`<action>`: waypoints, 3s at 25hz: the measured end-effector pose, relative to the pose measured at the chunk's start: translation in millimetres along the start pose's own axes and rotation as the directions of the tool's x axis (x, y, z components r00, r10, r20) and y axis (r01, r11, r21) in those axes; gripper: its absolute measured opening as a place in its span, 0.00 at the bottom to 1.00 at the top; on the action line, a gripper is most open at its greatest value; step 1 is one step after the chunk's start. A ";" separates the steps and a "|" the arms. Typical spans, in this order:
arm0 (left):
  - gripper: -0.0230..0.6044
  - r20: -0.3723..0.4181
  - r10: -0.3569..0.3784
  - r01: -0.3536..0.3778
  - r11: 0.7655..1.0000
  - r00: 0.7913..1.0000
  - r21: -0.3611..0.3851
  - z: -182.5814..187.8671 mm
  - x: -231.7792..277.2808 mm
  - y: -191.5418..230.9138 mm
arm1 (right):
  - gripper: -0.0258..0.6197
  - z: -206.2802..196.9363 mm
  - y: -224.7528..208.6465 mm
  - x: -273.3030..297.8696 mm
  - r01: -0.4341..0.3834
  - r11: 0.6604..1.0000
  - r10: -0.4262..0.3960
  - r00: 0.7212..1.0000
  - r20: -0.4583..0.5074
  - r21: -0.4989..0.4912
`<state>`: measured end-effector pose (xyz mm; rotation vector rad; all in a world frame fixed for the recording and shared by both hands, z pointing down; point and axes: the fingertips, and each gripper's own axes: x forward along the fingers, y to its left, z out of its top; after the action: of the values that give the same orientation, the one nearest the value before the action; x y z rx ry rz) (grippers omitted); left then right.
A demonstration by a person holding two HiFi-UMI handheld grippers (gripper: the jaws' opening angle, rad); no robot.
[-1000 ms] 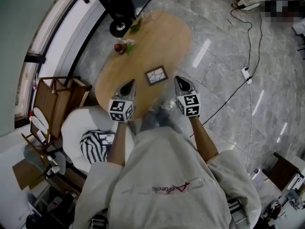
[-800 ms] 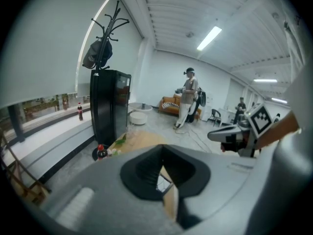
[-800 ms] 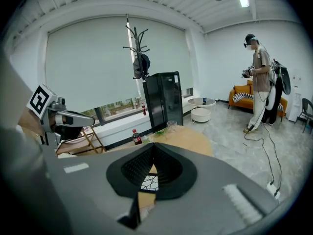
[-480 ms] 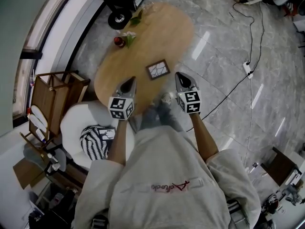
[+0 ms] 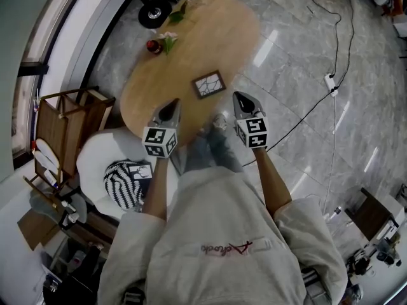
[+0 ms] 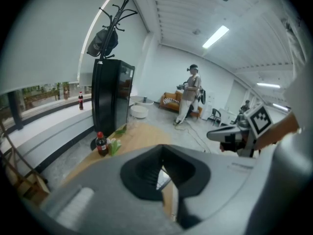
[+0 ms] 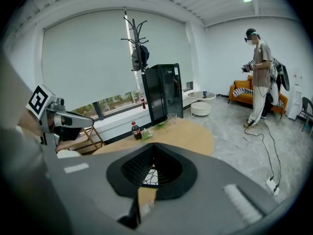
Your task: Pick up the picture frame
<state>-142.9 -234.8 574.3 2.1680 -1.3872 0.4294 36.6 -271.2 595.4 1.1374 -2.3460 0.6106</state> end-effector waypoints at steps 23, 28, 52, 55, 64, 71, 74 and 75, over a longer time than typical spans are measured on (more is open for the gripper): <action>0.04 -0.124 -0.004 -0.011 0.993 0.992 -0.118 -133.8 52.2 15.0 | 0.04 -139.7 7.7 53.0 -0.079 0.996 0.085 0.984 -0.158 0.039; 0.04 -0.166 -0.017 -0.006 0.991 0.986 -0.137 -172.9 55.8 9.8 | 0.04 -172.8 7.9 56.1 -0.083 0.995 0.092 0.978 -0.190 0.052; 0.03 -0.201 -0.019 -0.022 0.980 0.979 -0.198 -244.6 99.2 27.4 | 0.04 -250.5 6.3 92.4 -0.119 0.990 0.135 0.953 -0.272 0.073; 0.04 -0.189 -0.003 -0.038 0.976 0.982 -0.216 -251.4 114.8 37.6 | 0.04 -257.5 1.0 106.0 -0.126 0.990 0.140 0.948 -0.285 0.065; 0.04 -0.179 0.008 -0.053 0.967 0.984 -0.248 -273.7 157.1 58.6 | 0.04 -254.9 -24.4 158.0 -0.119 0.992 0.124 0.963 -0.239 0.035; 0.04 -0.167 0.029 -0.070 0.966 0.986 -0.247 -283.3 179.2 80.0 | 0.04 -253.6 -45.0 191.3 -0.094 0.995 0.096 0.975 -0.202 0.019; 0.04 -0.166 0.033 -0.074 0.967 0.986 -0.244 -286.4 189.9 88.4 | 0.04 -257.6 -50.0 204.9 -0.089 0.996 0.091 0.976 -0.199 0.018; 0.04 -0.166 0.035 -0.076 0.967 0.985 -0.244 -287.8 193.2 90.5 | 0.04 -258.9 -51.2 209.1 -0.089 0.996 0.091 0.976 -0.198 0.016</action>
<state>-138.8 -239.8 932.5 1.8543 -1.3380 0.4168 16.3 -278.7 931.4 0.9312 -2.2342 0.7302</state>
